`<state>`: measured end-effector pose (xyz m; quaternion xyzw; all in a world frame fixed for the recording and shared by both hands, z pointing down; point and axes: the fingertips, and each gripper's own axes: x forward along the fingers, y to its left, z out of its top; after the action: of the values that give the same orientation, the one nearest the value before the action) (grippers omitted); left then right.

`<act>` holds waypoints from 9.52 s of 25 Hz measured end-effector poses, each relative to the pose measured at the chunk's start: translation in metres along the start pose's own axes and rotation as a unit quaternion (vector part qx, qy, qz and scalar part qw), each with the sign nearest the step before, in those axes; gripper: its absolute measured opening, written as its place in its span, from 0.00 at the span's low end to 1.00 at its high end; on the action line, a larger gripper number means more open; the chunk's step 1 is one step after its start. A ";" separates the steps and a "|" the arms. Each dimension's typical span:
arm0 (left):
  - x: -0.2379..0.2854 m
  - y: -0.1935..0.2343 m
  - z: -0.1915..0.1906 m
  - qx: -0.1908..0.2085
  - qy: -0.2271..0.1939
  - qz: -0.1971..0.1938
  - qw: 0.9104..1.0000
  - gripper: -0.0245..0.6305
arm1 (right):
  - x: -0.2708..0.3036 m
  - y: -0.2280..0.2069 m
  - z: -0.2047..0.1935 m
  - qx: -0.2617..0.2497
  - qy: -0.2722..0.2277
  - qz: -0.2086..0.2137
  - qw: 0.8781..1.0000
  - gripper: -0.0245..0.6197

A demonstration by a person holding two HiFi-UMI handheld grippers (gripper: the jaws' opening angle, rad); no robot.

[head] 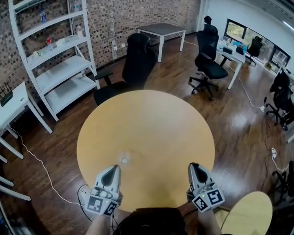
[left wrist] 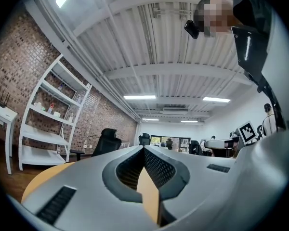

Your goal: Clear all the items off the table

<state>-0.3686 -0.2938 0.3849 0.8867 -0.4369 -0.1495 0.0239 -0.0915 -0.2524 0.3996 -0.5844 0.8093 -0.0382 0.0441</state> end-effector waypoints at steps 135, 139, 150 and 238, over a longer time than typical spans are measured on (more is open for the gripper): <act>0.065 -0.823 -0.256 -0.102 0.220 -0.630 0.738 0.04 | -0.776 -0.271 -0.158 0.189 0.301 -0.632 0.688 0.69; 0.104 -0.752 -0.226 -0.088 0.211 -0.592 0.773 0.04 | -0.714 -0.271 -0.120 0.158 0.291 -0.609 0.721 0.69; 0.182 -0.530 -0.122 -0.077 0.096 -0.413 0.902 0.04 | -0.492 -0.323 -0.020 0.011 0.275 -0.463 0.843 0.69; -0.003 0.001 -0.039 0.024 0.063 0.168 0.984 0.04 | 0.045 -0.121 -0.026 0.049 0.065 0.036 0.996 0.22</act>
<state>-0.3597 -0.2955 0.4229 0.8088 -0.5805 -0.0767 0.0551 0.0055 -0.3334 0.4377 -0.5486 0.8279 -0.1143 0.0217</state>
